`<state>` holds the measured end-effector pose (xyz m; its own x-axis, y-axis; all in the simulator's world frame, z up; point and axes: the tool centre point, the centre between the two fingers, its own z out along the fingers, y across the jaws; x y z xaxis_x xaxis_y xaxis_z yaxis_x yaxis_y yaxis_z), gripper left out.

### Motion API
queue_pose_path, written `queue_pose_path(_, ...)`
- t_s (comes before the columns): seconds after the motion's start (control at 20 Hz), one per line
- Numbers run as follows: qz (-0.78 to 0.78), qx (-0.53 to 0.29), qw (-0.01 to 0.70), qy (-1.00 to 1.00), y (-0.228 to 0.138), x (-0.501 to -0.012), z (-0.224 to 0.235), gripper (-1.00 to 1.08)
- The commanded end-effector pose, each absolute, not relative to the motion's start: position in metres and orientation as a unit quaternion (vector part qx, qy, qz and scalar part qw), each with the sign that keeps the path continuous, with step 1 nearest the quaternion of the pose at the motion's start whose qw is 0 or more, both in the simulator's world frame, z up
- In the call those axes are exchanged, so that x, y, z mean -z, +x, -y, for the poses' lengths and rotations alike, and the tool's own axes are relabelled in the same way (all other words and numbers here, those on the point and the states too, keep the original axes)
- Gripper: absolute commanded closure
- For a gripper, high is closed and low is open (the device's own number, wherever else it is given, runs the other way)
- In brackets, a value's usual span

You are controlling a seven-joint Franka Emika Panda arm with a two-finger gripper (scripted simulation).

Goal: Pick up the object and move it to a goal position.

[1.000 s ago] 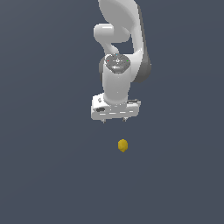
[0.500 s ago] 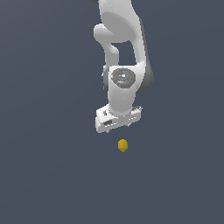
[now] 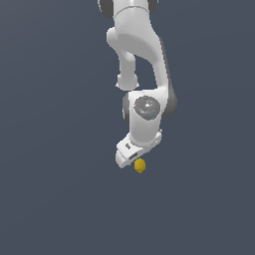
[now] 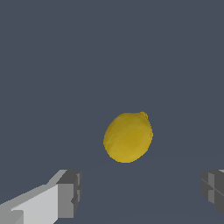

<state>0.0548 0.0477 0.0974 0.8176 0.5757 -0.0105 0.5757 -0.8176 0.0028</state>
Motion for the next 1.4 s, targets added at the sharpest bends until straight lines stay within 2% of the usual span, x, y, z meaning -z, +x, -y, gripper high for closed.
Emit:
queue_pose_path(0.0, -0.325, 0.003, 0.002, 0.946, 0.06, -0.09, -0.051, -0.92)
queue_pose_path(0.7, -0.36, 0.0, 0.0, 0.933, 0.066, -0.075, -0.057, -0.92)
queue_pose_path(1.35, -0.362, 0.0, 0.0, 0.932, 0.066, -0.028, -0.057, -0.92)
